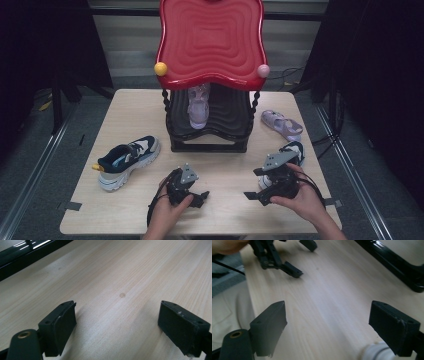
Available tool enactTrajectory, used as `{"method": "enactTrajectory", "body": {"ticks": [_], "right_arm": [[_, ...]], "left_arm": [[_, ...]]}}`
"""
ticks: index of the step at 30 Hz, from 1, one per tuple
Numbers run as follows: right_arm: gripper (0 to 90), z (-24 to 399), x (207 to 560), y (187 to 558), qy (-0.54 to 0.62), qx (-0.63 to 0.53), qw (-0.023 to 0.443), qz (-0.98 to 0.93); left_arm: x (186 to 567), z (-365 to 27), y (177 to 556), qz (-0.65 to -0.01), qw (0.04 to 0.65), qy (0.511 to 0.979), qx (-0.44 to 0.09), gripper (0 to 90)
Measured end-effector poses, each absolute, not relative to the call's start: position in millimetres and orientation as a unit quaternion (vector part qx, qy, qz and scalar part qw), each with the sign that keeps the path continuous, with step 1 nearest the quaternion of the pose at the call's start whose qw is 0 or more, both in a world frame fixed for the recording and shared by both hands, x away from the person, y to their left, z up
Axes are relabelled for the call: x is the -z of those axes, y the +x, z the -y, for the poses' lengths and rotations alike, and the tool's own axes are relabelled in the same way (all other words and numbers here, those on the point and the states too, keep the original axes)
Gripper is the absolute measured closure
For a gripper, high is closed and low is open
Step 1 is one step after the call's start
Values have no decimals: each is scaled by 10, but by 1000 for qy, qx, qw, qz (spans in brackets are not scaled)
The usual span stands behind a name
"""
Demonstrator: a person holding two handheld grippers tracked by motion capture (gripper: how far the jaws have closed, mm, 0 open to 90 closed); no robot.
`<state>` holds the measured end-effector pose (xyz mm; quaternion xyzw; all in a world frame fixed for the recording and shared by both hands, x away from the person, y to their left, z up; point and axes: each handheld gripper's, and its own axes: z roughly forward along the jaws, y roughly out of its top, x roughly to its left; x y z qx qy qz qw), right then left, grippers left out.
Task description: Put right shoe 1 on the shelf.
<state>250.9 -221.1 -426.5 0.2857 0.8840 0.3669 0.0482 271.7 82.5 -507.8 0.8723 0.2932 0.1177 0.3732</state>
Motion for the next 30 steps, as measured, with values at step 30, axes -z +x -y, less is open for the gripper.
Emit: {"method": "enactTrajectory", "body": {"ticks": [30], "right_arm": [[280, 2830, 3863, 3480, 380, -308, 106, -866]], "left_arm": [[5078, -824, 2716, -294, 373, 872, -118, 144]]}}
